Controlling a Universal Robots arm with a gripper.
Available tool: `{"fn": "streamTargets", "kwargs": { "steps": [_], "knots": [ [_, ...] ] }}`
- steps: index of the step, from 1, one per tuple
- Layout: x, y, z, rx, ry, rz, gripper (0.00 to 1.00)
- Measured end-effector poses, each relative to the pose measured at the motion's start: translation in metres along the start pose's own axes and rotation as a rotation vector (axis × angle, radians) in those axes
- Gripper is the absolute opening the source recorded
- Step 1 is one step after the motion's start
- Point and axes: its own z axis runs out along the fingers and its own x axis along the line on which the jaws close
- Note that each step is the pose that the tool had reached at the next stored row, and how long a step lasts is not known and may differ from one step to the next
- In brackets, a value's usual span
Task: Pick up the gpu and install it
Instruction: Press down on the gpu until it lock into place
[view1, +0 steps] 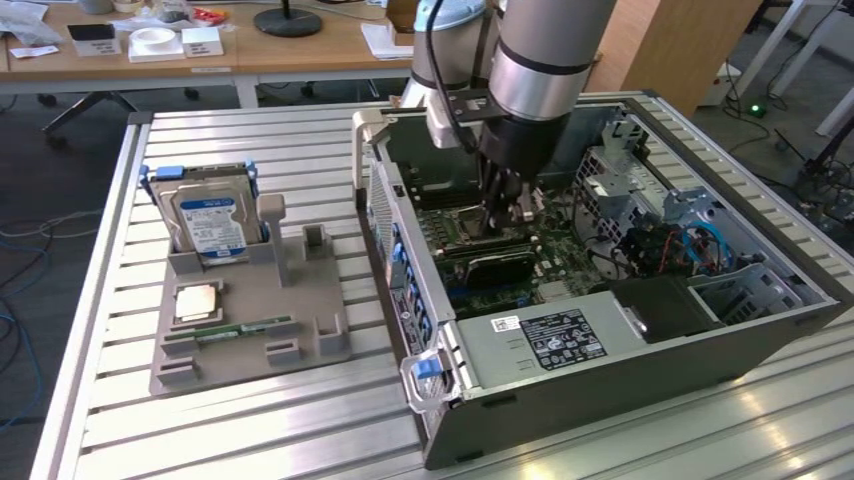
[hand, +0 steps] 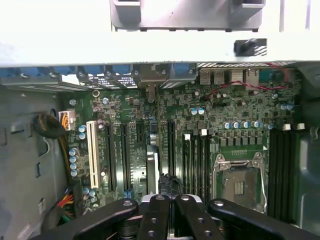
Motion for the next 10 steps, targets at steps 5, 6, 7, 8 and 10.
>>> {"fn": "streamTargets", "kwargs": {
  "steps": [5,6,7,8,10],
  "knots": [
    [-0.0006,-0.0003,-0.0086,0.0001,-0.0001,0.0,0.11],
    [-0.0006,-0.0003,-0.0086,0.0001,-0.0001,0.0,0.11],
    [-0.0006,-0.0003,-0.0087,0.0,0.0,0.0,0.11],
    [-0.0006,-0.0003,-0.0087,0.0,0.0001,0.0,0.11],
    [-0.0006,-0.0003,-0.0087,0.0,0.0,0.0,0.11]
  ]
}}
